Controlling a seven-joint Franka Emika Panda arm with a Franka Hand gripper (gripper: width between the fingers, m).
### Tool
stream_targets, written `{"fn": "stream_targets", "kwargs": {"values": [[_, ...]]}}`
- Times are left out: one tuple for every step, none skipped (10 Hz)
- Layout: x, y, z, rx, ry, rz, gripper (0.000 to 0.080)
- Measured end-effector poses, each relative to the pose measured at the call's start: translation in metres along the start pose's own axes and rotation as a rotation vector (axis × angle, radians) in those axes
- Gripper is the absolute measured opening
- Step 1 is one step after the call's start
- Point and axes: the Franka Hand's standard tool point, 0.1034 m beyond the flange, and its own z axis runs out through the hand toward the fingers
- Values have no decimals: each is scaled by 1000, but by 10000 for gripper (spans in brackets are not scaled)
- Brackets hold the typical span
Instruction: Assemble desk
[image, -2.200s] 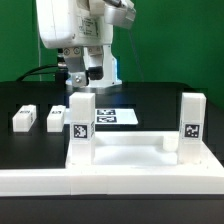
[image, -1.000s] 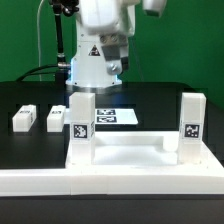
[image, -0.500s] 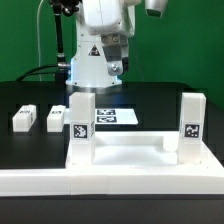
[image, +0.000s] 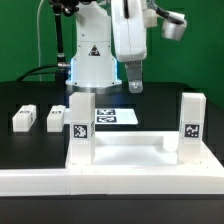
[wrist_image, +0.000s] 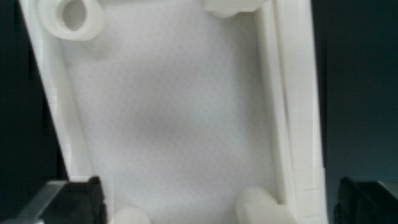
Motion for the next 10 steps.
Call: {"fn": "stream_targets", "kwargs": {"values": [[0, 0, 0, 1, 0, -1, 649], [0, 0, 0, 0, 1, -2, 649], [0, 0, 1, -1, 1, -2, 649], [1, 0, 2, 2, 3, -4, 649], [3, 5, 9, 16, 14, -24, 649], [9, 19, 19, -1, 15, -56, 649], [14, 30, 28, -13, 16, -59, 649], [20, 42, 41, 0, 27, -49, 649], [25, 56, 55, 0, 39, -42, 649], [26, 65, 66, -16, 47, -42, 649]]}}
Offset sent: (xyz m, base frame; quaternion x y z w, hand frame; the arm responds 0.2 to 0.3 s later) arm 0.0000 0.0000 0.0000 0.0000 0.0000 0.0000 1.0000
